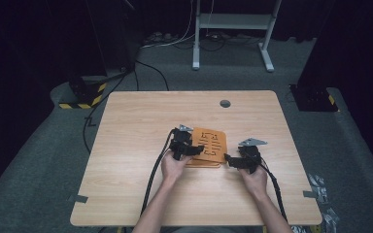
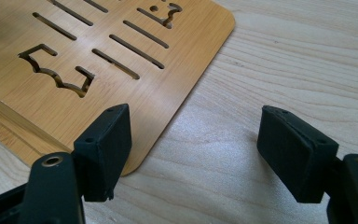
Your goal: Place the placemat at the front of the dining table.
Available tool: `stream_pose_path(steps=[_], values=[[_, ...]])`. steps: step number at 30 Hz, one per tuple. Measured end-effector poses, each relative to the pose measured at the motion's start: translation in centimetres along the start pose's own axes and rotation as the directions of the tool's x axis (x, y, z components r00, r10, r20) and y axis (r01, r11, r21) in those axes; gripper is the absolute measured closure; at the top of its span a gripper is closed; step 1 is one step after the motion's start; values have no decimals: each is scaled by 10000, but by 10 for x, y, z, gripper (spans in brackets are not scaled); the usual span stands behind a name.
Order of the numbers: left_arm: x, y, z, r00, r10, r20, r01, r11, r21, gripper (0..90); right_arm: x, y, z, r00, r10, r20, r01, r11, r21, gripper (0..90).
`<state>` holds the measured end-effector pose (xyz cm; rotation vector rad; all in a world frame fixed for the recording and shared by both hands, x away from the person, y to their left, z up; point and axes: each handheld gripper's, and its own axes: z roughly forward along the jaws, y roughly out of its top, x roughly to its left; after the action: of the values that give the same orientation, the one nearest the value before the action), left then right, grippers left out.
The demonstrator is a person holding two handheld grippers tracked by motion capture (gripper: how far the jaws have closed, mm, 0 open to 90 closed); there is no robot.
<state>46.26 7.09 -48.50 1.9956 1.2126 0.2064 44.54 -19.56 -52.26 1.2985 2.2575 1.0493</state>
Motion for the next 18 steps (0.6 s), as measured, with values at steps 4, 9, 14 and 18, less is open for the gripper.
stream_pose_path(steps=[4,9,14,18], values=[[0,0,-1,10000,-25,-2,25,10000,20,387,0,0,0,10000,6,21,-5,10000,-38,260],[-4,2,-5,9998,186,81,-185,9996,-192,392,0,0,0,10000,3,17,-3,10000,-34,260],[-11,5,-6,9989,215,412,-200,9991,-365,419,0,0,0,10000,14,10,-14,10000,-26,260],[-13,4,-3,9985,512,-187,-515,9985,-156,418,0,0,0,10000,21,2,-21,10000,-23,260]])
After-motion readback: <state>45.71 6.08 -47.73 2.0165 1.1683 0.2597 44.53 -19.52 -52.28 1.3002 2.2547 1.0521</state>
